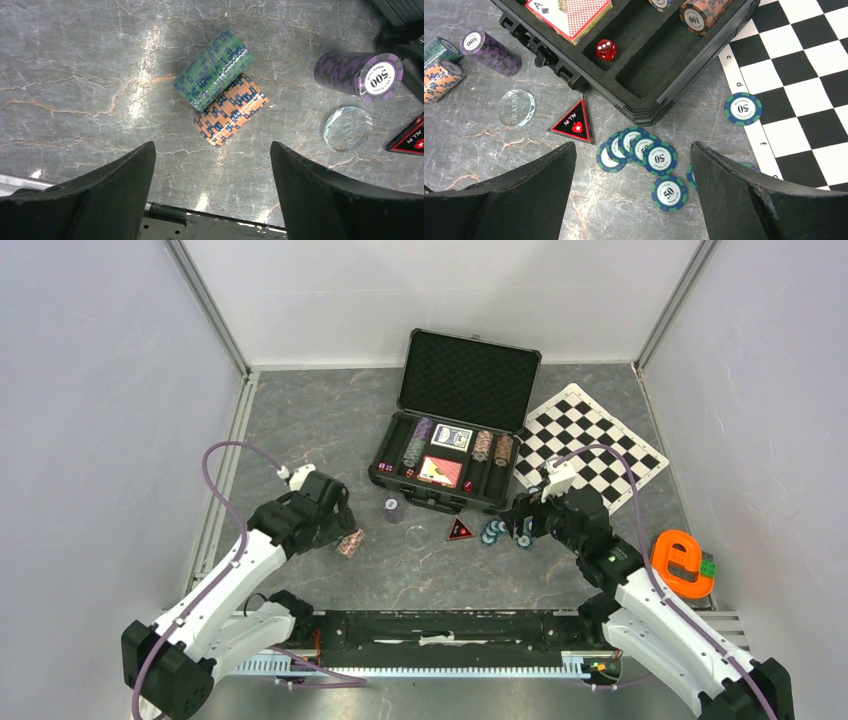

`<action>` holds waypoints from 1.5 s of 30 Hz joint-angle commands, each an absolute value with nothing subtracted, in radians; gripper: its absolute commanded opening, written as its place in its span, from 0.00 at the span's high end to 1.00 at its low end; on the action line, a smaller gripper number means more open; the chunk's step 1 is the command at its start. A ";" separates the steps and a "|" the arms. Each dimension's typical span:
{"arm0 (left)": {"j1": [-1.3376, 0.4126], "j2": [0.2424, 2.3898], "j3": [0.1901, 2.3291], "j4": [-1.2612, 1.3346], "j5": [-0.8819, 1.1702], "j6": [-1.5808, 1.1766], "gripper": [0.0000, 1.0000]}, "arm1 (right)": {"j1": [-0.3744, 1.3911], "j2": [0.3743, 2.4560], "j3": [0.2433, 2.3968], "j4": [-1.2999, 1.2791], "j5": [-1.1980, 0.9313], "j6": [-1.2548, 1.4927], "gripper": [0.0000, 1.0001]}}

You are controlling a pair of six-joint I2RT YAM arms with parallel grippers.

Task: Pack up texas hold em set

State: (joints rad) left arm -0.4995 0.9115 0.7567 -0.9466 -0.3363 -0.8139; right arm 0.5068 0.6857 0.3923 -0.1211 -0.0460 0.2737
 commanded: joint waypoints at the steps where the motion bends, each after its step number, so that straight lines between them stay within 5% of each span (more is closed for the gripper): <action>1: -0.495 0.946 0.741 -0.803 -0.287 -0.750 0.14 | 0.508 0.668 0.397 -0.117 -0.054 0.244 0.10; 4: -0.503 1.012 0.724 -0.692 -0.108 -0.628 0.31 | 0.508 0.667 0.403 -0.120 -0.054 0.243 0.10; 6: -0.524 1.078 0.729 -0.688 -0.099 -0.617 0.32 | 0.507 0.665 0.401 -0.121 -0.056 0.240 0.10; 21: -0.607 1.239 0.773 -0.729 -0.323 -0.594 0.30 | 0.507 0.689 0.400 -0.122 -0.064 0.224 0.10; 31: -0.649 1.264 0.868 -0.811 -0.388 -0.501 0.18 | 0.508 0.710 0.404 -0.112 -0.067 0.232 0.10; 45: -0.620 1.528 0.937 -0.857 -0.482 -0.537 0.23 | 0.507 0.690 0.417 -0.150 -0.057 0.221 0.10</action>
